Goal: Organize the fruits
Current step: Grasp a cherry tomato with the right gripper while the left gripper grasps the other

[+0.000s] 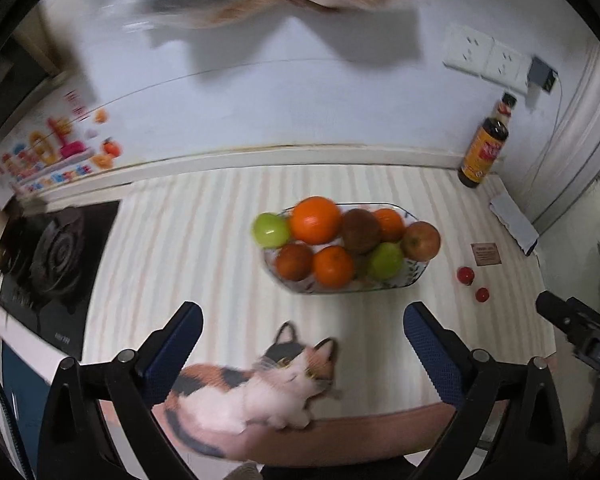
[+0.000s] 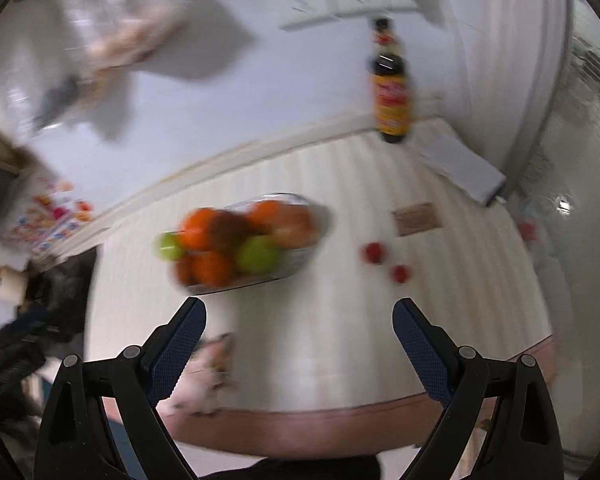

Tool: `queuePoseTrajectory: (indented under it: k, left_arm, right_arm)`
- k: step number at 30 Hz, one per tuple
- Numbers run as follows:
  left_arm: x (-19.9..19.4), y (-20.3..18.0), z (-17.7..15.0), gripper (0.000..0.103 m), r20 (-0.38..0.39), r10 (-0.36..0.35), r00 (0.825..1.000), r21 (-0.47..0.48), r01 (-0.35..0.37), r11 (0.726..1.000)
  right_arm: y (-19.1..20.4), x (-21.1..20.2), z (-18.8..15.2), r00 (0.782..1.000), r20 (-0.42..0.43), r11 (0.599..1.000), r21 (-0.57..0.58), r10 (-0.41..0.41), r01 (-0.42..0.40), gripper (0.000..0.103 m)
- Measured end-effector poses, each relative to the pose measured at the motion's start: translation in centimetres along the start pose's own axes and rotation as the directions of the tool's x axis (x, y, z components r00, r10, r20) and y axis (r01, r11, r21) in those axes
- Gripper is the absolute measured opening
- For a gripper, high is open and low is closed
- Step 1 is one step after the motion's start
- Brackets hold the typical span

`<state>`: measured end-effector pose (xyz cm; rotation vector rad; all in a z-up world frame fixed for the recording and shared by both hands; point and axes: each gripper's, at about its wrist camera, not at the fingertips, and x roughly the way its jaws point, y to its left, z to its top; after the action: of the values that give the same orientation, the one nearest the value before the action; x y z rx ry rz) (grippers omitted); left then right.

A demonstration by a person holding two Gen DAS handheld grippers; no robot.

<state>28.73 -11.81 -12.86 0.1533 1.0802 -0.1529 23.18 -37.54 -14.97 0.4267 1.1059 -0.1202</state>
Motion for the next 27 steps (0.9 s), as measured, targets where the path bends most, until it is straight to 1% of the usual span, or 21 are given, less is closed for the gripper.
queuePoseTrajectory:
  k: [1, 2, 3, 5, 7, 9, 12, 14, 16, 17, 18, 19, 20, 22, 25, 27]
  left_arm:
    - [1.2, -1.5, 0.6, 0.103, -0.012, 0.009, 1.000, 0.029, -0.009, 1.000]
    - [2.0, -2.4, 1.0, 0.103, -0.023, 0.013, 1.000, 0.045, -0.012, 0.999]
    - [3.3, -3.8, 1.6, 0.103, -0.047, 0.012, 0.999, 0.065, -0.009, 0.998]
    - [5.2, -6.0, 2.4, 0.103, -0.087, -0.005, 0.996, 0.093, 0.013, 0.996]
    - [6.9, -8.4, 3.2, 0.103, -0.121, -0.011, 0.993, 0.129, 0.027, 0.991]
    - [8.4, -11.0, 3.8, 0.103, -0.132, -0.001, 0.991, 0.180, 0.025, 0.983]
    - [10.3, -13.7, 4.5, 0.103, -0.155, 0.013, 0.988, 0.237, 0.024, 0.971]
    - [11.8, -15.2, 4.9, 0.103, -0.189, 0.020, 0.982, 0.263, 0.031, 0.964]
    - [12.9, -16.2, 5.1, 0.103, -0.220, 0.013, 0.975, 0.266, 0.047, 0.963]
    - [13.5, -16.7, 5.2, 0.103, -0.233, 0.014, 0.972, 0.268, 0.051, 0.962]
    - [13.9, -17.1, 5.2, 0.103, -0.247, 0.008, 0.969, 0.266, 0.060, 0.962]
    - [14.4, -17.7, 5.1, 0.103, -0.264, -0.005, 0.964, 0.265, 0.077, 0.961]
    - [14.7, -18.4, 5.2, 0.103, -0.275, -0.012, 0.961, 0.269, 0.089, 0.959]
    - [15.2, -19.8, 5.1, 0.103, -0.297, -0.031, 0.955, 0.283, 0.119, 0.952]
    - [15.9, -22.1, 4.9, 0.103, -0.312, -0.052, 0.949, 0.310, 0.153, 0.938]
    - [16.6, -24.0, 4.6, 0.102, -0.330, -0.067, 0.942, 0.332, 0.182, 0.925]
  right_arm:
    - [-1.9, 1.7, 0.5, 0.999, -0.022, 1.000, 0.019, -0.023, 0.024, 0.096]
    - [-3.2, 3.0, 1.0, 0.999, -0.044, 0.999, 0.034, -0.030, 0.031, 0.094]
    - [-4.4, 4.3, 1.1, 0.997, -0.065, 0.998, 0.046, -0.031, 0.034, 0.082]
    - [-6.9, 7.5, 1.4, 0.993, -0.110, 0.997, 0.063, -0.031, 0.038, 0.069]
    - [-8.8, 10.8, 1.4, 0.988, -0.151, 0.997, 0.075, -0.019, 0.031, 0.065]
    - [-9.9, 13.1, 1.2, 0.984, -0.178, 0.996, 0.081, -0.014, 0.029, 0.055]
    - [-11.4, 16.4, 1.0, 0.980, -0.200, 0.995, 0.098, 0.001, 0.019, 0.053]
    - [-11.6, 17.8, 0.9, 0.980, -0.200, 0.996, 0.092, 0.004, 0.015, 0.051]
    - [-11.8, 19.2, 0.7, 0.979, -0.202, 0.996, 0.087, 0.013, 0.004, 0.045]
    - [-12.0, 19.7, 0.6, 0.980, -0.201, 0.996, 0.089, 0.016, 0.002, 0.039]
    - [-12.1, 20.0, 0.6, 0.981, -0.194, 0.997, 0.083, 0.011, 0.005, 0.030]
    - [-12.4, 20.2, 0.5, 0.983, -0.184, 0.997, 0.076, 0.003, 0.011, 0.028]
    - [-12.8, 20.2, 0.3, 0.986, -0.167, 0.997, 0.082, 0.014, 0.000, 0.028]
    - [-13.6, 19.5, 0.2, 0.991, -0.135, 0.996, 0.088, -0.003, 0.015, 0.028]
    - [-15.8, 17.3, 0.1, 0.996, -0.090, 0.991, 0.128, -0.022, 0.033, 0.028]
    - [-17.9, 15.6, -0.3, 0.996, -0.072, 0.985, 0.165, -0.045, 0.057, 0.028]
